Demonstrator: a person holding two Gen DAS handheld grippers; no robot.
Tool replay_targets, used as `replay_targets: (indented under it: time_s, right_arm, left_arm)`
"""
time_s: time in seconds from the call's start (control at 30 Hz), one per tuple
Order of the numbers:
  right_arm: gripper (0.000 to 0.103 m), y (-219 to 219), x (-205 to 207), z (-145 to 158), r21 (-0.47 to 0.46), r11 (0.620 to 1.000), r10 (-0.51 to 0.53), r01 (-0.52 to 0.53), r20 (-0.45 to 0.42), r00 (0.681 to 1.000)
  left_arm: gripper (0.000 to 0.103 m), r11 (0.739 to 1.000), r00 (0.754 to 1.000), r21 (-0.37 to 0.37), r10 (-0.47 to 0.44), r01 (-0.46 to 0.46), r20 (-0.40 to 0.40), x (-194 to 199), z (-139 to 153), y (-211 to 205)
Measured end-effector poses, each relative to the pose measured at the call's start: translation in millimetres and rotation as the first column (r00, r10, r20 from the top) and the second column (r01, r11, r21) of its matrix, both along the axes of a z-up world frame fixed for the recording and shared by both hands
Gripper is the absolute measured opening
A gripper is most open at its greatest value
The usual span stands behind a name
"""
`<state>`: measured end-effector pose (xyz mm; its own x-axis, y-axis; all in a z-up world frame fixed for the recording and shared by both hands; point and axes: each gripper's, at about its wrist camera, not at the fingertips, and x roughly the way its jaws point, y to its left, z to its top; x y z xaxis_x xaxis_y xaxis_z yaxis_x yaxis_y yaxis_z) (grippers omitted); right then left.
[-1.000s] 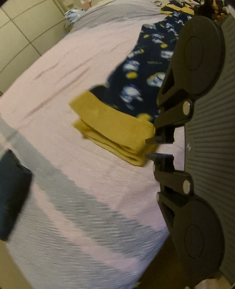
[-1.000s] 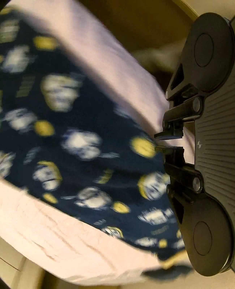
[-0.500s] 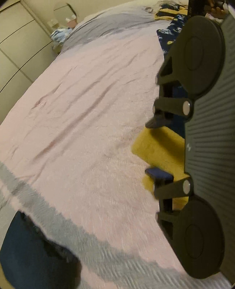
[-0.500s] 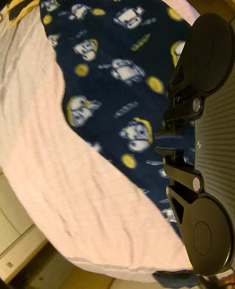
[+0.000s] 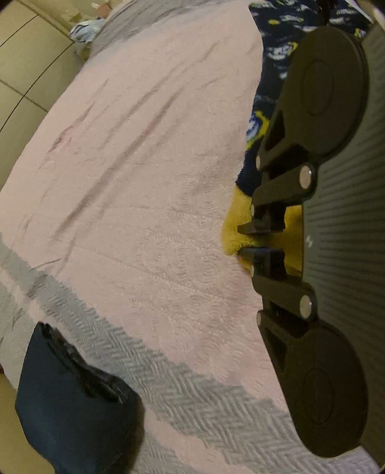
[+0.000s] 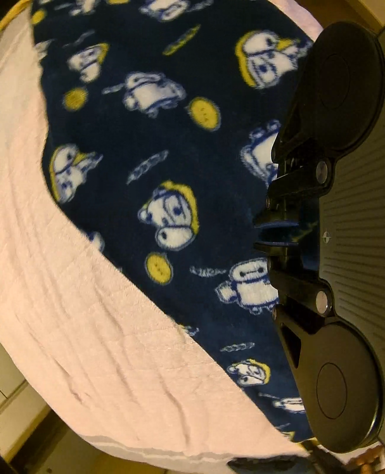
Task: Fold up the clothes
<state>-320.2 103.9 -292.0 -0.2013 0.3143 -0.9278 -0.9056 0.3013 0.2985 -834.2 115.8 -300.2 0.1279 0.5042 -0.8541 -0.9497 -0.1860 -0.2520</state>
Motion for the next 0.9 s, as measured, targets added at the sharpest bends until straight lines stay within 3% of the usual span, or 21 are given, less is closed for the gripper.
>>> replay_targets:
  time_s: [0.13, 0.23, 0.33, 0.4, 0.5, 0.53, 0.6, 0.7, 0.77, 0.83, 0.87, 0.9]
  right_arm:
    - [0.013, -8.0, 7.0, 14.7, 0.051, 0.996, 0.064, -0.067, 0.057, 0.996]
    - [0.015, -21.4, 16.2, 29.6, 0.099, 0.986, 0.124, -0.135, 0.114, 0.986]
    - [0.022, -35.8, 16.3, 37.7, 0.127, 0.962, 0.215, -0.241, 0.188, 0.958]
    - [0.03, -48.4, 10.0, 35.4, 0.11, 0.941, 0.288, -0.32, 0.235, 0.928]
    - [0.035, -61.8, 6.6, 12.0, 0.036, 0.915, 0.378, -0.402, 0.276, 0.884]
    - [0.035, -65.8, 8.0, 3.9, 0.004, 0.908, 0.399, -0.418, 0.291, 0.869]
    - [0.035, -71.3, 16.6, -2.8, -0.057, 0.9, 0.426, -0.432, 0.323, 0.845]
    - [0.035, -73.8, 29.4, 17.5, 0.009, 0.886, 0.432, -0.463, 0.346, 0.833]
    - [0.037, -70.9, 36.2, 27.4, 0.086, 0.87, 0.437, -0.485, 0.32, 0.841]
    - [0.04, -66.2, 40.8, 18.0, 0.095, 0.844, 0.485, -0.527, 0.284, 0.827]
    - [0.04, -63.0, 43.1, 5.5, 0.027, 0.835, 0.517, -0.549, 0.302, 0.801]
    - [0.04, -61.8, 50.7, 11.0, 0.031, 0.835, 0.517, -0.55, 0.302, 0.801]
  left_arm:
    - [0.013, 0.999, 0.999, 0.042, 0.018, -0.016, -0.045, -5.8, 28.1, -19.5]
    - [0.014, 0.995, 0.998, 0.076, 0.059, -0.06, 0.018, -10.8, 59.8, -54.4]
    - [0.014, 0.997, 0.998, 0.071, -0.004, 0.0, 0.057, 12.2, 69.6, -83.9]
    - [0.015, 0.997, 0.998, 0.029, -0.068, 0.068, 0.0, 33.1, 55.5, -99.0]
    - [0.009, 0.997, 0.992, -0.08, -0.003, -0.008, -0.127, 30.8, 18.5, -110.6]
    - [0.006, 0.993, 0.991, -0.101, 0.052, -0.065, -0.126, 21.2, 13.4, -113.8]
    - [0.006, 0.985, 0.984, -0.085, 0.143, -0.153, -0.106, 8.8, 26.9, -122.9]
    - [0.013, 0.988, 0.974, -0.039, 0.142, -0.151, -0.175, 23.0, 54.2, -130.7]
    - [0.02, 0.99, 0.976, -0.035, 0.13, -0.138, -0.174, 40.5, 59.7, -134.0]
    - [0.021, 0.983, 0.977, -0.113, 0.125, -0.146, -0.172, 59.0, 46.3, -130.4]
    - [0.02, 0.971, 0.971, -0.168, 0.137, -0.171, -0.194, 70.2, 39.1, -128.6]
    - [0.017, 0.957, 0.966, -0.216, 0.148, -0.194, -0.214, 82.1, 33.8, -127.5]
